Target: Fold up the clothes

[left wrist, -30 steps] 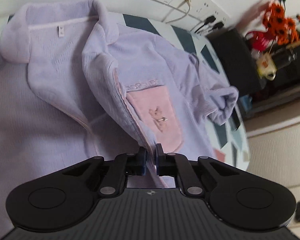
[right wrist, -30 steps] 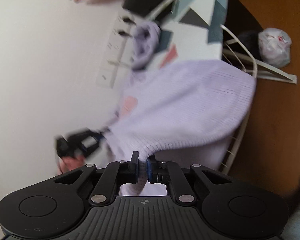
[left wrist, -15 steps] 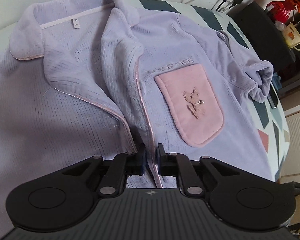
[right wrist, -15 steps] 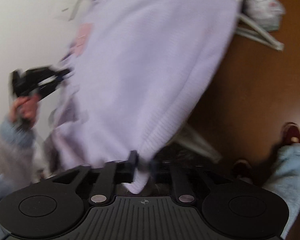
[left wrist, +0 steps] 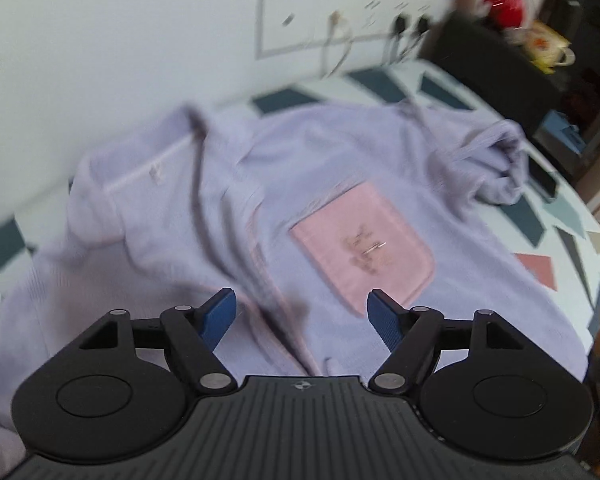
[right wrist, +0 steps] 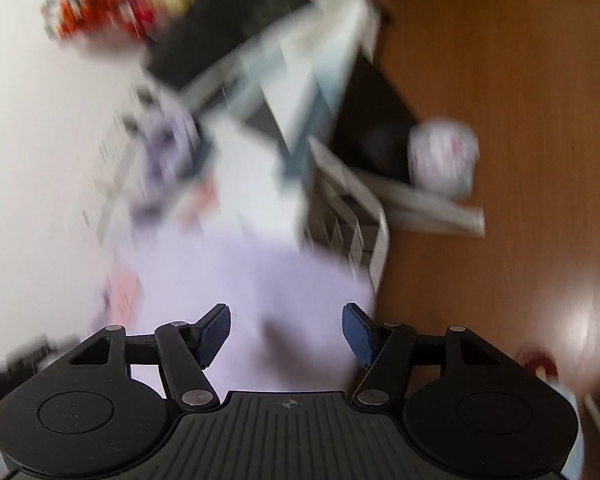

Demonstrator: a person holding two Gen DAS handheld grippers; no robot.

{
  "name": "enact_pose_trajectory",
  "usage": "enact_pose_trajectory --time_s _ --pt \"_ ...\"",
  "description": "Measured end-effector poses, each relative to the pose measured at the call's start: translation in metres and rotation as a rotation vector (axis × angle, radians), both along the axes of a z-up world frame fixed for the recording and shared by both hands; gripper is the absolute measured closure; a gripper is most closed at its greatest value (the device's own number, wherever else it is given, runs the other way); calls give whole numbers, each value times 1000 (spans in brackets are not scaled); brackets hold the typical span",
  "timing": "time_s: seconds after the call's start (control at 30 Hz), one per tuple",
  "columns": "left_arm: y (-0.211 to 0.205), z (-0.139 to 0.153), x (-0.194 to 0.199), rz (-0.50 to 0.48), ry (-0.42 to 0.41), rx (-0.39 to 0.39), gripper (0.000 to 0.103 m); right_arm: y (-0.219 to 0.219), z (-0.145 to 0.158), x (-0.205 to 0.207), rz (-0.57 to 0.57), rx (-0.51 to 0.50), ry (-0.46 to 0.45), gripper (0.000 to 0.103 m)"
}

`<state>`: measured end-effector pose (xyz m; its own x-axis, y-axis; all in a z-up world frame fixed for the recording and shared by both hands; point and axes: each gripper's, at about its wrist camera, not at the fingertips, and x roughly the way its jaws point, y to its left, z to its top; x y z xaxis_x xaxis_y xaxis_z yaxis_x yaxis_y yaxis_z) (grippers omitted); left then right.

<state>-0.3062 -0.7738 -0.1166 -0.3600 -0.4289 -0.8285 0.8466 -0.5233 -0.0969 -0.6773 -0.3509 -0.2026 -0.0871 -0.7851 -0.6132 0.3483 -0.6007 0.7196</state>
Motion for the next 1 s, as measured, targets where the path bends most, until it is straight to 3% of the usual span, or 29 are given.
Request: enact_pose_trajectory --time_s 0.1,0.17,0.3,0.4,0.5,0.6,0.7,0.83,1.0 --pt "17 1 -16 -93 1 -33 21 -6 46 -16 -65 -102 117 44" --pt "27 -3 -28 -156 -12 -43 19 -21 84 -22 -43 -144 217 44" --pt "44 -38 -57 -260 -113 -28 19 -54 164 -31 8 -207 424 44" --pt "52 -66 -68 -286 -210 -30 19 -80 217 -36 42 -247 528 44" --pt "59 -81 -68 -280 -231 -33 14 -114 251 -29 78 -211 611 44" --pt "57 -81 -62 -245 -185 -33 14 -150 262 -15 148 -147 666 43" --pt "56 -64 -44 -168 -88 -28 14 -182 260 3 218 -101 692 40" --pt "64 -35 -1 -33 42 -48 14 -207 250 37 314 -82 732 32" --pt "79 -21 64 157 180 17 14 -228 239 68 419 -47 715 32"
